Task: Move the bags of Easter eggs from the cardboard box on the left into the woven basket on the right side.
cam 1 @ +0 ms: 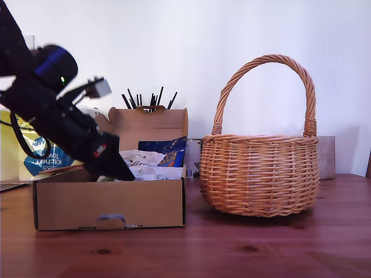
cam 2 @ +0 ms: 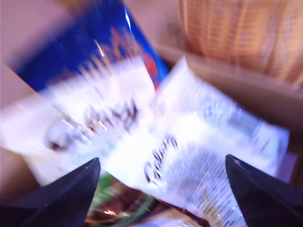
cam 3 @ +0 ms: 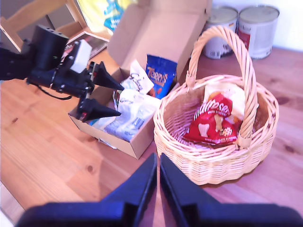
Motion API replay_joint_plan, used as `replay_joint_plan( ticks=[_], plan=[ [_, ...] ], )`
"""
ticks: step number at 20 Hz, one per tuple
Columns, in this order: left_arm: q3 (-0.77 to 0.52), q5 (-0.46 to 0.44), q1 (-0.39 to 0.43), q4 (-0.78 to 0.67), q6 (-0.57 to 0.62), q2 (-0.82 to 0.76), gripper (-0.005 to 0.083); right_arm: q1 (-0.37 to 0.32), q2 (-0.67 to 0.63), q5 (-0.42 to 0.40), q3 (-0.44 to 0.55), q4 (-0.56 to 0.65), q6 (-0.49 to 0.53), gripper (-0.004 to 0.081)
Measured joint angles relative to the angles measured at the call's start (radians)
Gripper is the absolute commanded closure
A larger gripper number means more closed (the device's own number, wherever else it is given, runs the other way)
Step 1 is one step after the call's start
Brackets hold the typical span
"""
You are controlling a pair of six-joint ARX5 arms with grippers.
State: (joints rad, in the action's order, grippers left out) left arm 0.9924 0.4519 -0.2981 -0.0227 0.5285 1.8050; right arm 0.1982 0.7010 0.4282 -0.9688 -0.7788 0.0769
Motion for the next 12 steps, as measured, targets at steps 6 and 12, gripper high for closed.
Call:
replay_joint_plan(
  ticks=[6, 12],
  plan=[
    [0.04, 0.044, 0.006, 0.015, -0.015, 0.003, -0.0008, 0.0, 0.01, 0.0, 0.0, 0.001, 0.0, 0.0782],
    [0.04, 0.113, 0.003, 0.051, -0.072, 0.019, -0.0008, 0.003, 0.01, 0.0, 0.0, 0.002, 0.0, 0.0782]
  ],
)
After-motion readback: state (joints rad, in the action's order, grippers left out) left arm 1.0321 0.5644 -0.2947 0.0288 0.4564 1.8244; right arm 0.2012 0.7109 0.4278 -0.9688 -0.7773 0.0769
